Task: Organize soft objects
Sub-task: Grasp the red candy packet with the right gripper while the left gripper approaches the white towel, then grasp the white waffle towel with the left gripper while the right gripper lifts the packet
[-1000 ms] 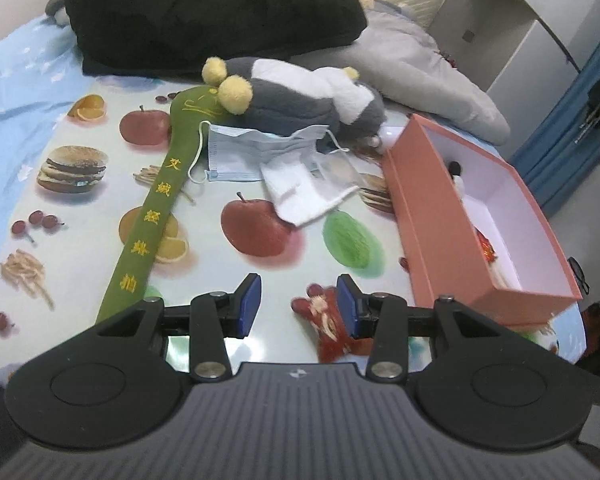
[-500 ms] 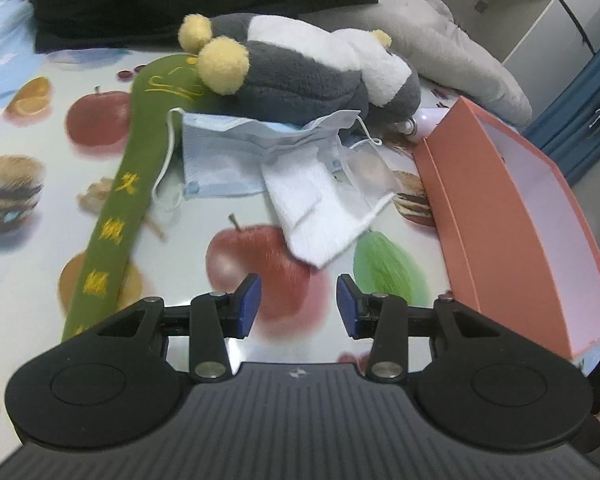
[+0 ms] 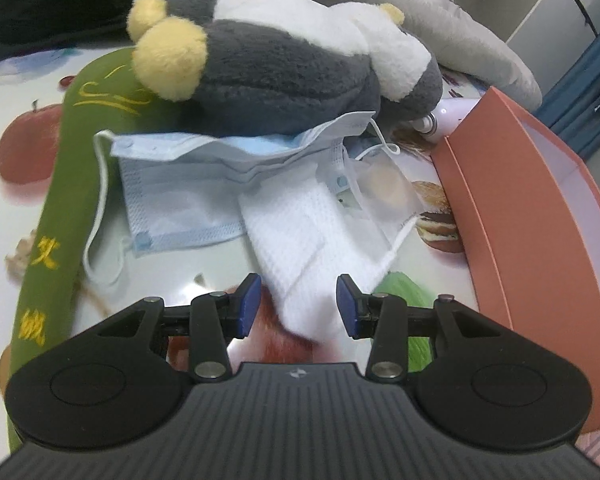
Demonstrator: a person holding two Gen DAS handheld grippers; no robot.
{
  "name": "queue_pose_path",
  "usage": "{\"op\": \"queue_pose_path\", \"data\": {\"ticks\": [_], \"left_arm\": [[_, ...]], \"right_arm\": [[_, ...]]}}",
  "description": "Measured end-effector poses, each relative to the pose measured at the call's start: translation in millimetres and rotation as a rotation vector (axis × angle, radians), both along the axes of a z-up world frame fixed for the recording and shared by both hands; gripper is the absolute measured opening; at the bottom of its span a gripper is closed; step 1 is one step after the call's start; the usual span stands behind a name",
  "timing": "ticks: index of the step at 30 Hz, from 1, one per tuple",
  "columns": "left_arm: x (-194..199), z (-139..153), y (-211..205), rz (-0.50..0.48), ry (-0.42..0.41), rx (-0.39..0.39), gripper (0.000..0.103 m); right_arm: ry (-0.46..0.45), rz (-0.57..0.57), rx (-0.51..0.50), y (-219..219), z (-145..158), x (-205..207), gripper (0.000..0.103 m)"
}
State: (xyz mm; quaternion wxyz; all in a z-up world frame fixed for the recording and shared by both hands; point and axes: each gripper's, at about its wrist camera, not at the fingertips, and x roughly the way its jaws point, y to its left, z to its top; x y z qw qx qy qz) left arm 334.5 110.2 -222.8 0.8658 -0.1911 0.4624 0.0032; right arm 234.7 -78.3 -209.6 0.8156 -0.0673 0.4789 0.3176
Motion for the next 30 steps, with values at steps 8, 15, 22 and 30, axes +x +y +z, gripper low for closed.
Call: {"op": "queue_pose_path", "data": {"ticks": [8,15,22,30], "left_arm": [[8,-5,0,0.023,-0.007,0.01,0.012],[-13,10,-6,0.031,-0.049,0.024,0.004],[-56,37,-18,0.056,-0.08,0.03,0.004],[-128,44,-25,0.112,-0.063,0.02,0.004]], "right_arm": [[0.007,-0.011,0.004,1,3,4,0.037],[-0.021,-0.057,0.009,-9,14,4,0.036],[-0.035,-0.11,0.037,-25,29,-4,0.036],[-0.031,-0.135,0.047,-38,31,-23,0.035]]}}
